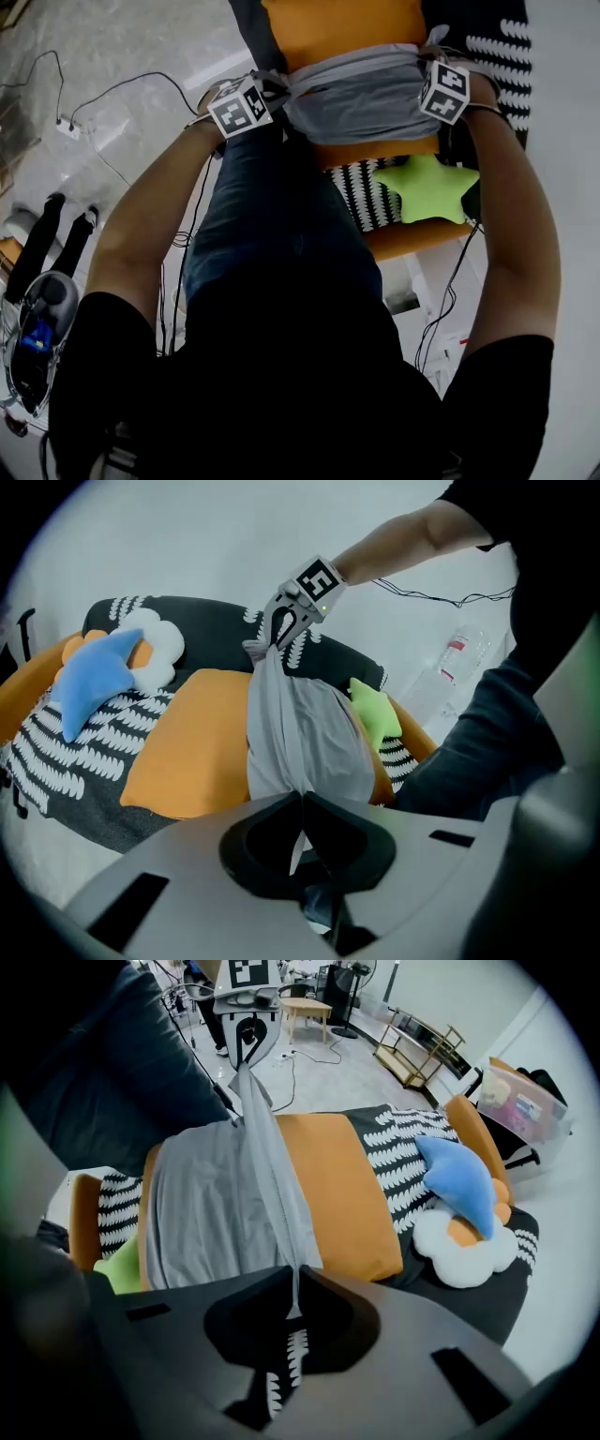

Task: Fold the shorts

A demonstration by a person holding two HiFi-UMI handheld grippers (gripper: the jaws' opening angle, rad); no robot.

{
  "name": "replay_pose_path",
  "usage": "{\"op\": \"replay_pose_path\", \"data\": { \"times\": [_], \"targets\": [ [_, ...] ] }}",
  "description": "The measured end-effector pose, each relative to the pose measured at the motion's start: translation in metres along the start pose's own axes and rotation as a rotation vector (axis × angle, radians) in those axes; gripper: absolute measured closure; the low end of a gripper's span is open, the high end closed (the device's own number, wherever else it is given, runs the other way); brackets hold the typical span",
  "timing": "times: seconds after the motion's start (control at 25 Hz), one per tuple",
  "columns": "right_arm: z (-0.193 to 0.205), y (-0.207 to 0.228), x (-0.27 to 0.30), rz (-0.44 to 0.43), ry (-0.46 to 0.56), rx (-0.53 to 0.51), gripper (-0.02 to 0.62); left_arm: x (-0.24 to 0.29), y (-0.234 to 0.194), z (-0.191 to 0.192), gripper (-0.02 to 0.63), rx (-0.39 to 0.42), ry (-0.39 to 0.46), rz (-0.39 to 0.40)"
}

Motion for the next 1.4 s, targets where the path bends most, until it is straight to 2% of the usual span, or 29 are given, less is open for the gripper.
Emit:
{"op": "replay_pose_path", "data": {
  "times": [0.52,1.0,1.28,1.4],
  "targets": [
    [0.010,-0.078,-0.004,-0.022,-0.003,0.017,0.574,0.026,0.067,0.013,0.577,0.071,-0.043,0.006],
    [0.010,-0.132,-0.004,-0.071,-0.001,0.042,0.574,0.047,0.106,0.028,0.578,0.136,-0.099,0.039],
    [0.004,-0.163,0.008,-0.102,0.000,0.030,0.574,0.072,0.119,0.047,0.578,0.167,-0.146,0.019],
    [0.002,-0.172,0.016,-0.111,-0.015,0.025,0.572,0.078,0.118,0.051,0.577,0.159,-0.135,0.012]
  ]
}}
Point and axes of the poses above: the fingertips, and each gripper's own axes: x forward along the fingers, y to its right, z out of its underside, the point moved 7 cm from there along -x, backward along the fingers, and after that the axes turned 11 degrees about -x, right-handed, at the moved point
